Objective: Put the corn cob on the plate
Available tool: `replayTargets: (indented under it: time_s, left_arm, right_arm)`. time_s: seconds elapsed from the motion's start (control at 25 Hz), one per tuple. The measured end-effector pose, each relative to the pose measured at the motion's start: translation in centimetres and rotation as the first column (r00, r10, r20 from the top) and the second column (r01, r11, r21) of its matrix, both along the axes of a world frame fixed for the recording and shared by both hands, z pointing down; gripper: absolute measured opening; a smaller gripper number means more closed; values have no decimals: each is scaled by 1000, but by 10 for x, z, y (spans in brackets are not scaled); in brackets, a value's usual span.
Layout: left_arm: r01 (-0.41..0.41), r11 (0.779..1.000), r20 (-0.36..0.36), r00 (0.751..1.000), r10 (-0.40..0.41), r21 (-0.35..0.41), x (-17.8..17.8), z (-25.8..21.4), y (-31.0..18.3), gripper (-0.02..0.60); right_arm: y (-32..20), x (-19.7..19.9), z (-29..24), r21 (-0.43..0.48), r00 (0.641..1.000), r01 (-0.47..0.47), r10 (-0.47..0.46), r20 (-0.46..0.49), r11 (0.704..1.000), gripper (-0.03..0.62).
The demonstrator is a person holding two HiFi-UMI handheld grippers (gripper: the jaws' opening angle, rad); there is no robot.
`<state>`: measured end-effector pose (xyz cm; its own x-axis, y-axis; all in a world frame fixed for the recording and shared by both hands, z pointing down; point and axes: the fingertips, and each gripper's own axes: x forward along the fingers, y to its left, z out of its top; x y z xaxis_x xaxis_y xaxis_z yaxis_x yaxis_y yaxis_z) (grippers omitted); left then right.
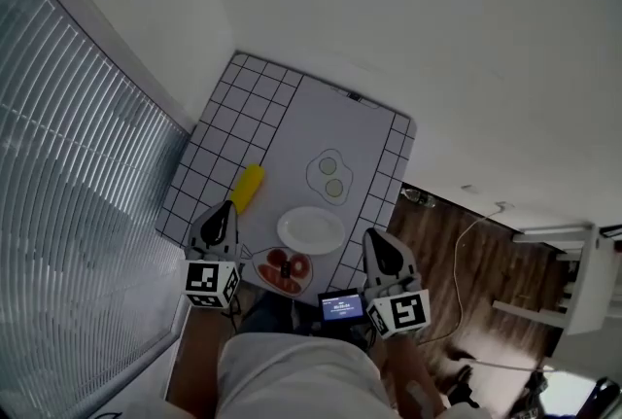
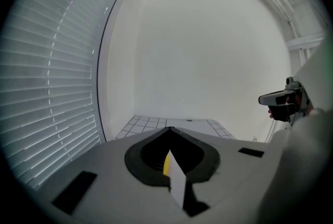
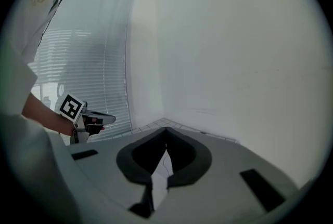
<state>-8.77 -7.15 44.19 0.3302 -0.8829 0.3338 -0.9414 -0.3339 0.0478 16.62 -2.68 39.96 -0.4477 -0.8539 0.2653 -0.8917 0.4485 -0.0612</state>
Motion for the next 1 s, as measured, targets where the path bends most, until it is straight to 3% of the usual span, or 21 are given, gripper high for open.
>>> replayTargets:
  time_s: [0.16, 0.36, 0.6, 0.76, 0.92, 1.0]
  left_arm:
    - [7, 1000, -5, 1000, -7, -23, -11, 12, 0, 6]
    - [-1, 999, 26, 1000, 2, -41, -22, 26, 7, 6]
    - [4, 993, 115, 993, 9, -117, -40, 50, 7, 6]
    - [-9, 987, 116, 993, 27, -159, -47, 68, 11, 6]
    - [-36, 979, 102, 993, 57, -201, -46, 89, 18, 6]
    - [-44, 975, 103, 992, 68, -220, -45, 99, 21, 6]
  right_arm:
    - [-4, -28, 19, -60, 990, 125, -128, -65, 990, 6]
    - [-17, -64, 39, -111, 948, 249, -266, -174, 962, 6]
    - [-34, -123, 58, -152, 857, 419, -445, -258, 895, 8]
    - [-43, -153, 75, -204, 758, 520, -558, -337, 829, 8]
    - [-50, -179, 90, -246, 624, 605, -643, -444, 757, 20]
    - [-51, -192, 100, -288, 538, 648, -691, -483, 705, 68]
